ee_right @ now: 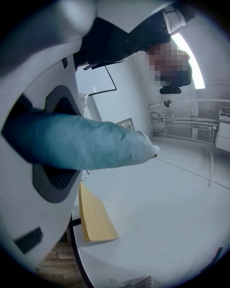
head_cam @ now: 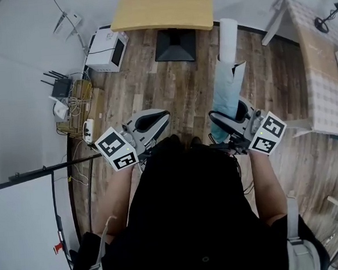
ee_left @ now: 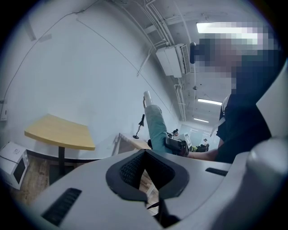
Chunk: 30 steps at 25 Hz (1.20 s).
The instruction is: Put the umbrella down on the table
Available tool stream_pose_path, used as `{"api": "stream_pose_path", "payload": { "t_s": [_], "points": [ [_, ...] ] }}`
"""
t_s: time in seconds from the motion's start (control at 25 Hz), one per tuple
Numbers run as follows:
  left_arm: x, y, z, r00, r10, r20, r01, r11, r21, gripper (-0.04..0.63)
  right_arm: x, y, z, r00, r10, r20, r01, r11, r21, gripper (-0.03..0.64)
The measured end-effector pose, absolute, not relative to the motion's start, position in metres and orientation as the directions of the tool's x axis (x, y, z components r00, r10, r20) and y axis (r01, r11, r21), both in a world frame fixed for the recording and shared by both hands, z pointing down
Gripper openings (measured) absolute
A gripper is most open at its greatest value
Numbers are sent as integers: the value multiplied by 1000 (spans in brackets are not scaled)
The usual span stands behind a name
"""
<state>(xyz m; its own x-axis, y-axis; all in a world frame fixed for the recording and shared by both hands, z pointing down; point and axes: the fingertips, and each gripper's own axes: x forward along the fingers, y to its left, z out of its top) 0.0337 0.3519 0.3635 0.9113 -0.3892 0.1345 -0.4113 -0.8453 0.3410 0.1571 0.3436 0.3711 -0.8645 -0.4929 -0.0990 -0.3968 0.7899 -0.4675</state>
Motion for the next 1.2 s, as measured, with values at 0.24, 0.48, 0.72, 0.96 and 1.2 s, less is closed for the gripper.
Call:
{"api": "stream_pose_path", "payload": {
  "t_s": [0.24, 0.48, 0.72, 0.96, 1.2],
  "points": [
    [25, 362, 367, 899, -413, 147, -438, -831, 343, 12, 148, 346, 375, -875, -471, -110, -367, 795, -482, 278],
    [11, 369, 373, 890, -429, 158, -456, -814, 361, 12, 136, 347, 380, -873, -474, -120, -356, 784, -509, 278],
    [9, 362, 378, 896, -417, 153, -443, -816, 370, 12, 134, 345, 386, -865, -490, -107, -373, 771, -517, 278],
    [6, 340, 381, 909, -398, 128, -415, -825, 384, 12, 131, 331, 386, -852, -515, -94, -396, 752, -527, 278],
    [-9, 297, 380, 920, -379, 96, -385, -836, 390, 12, 117, 295, 381, -841, -537, -69, -432, 742, -512, 278]
  ]
}}
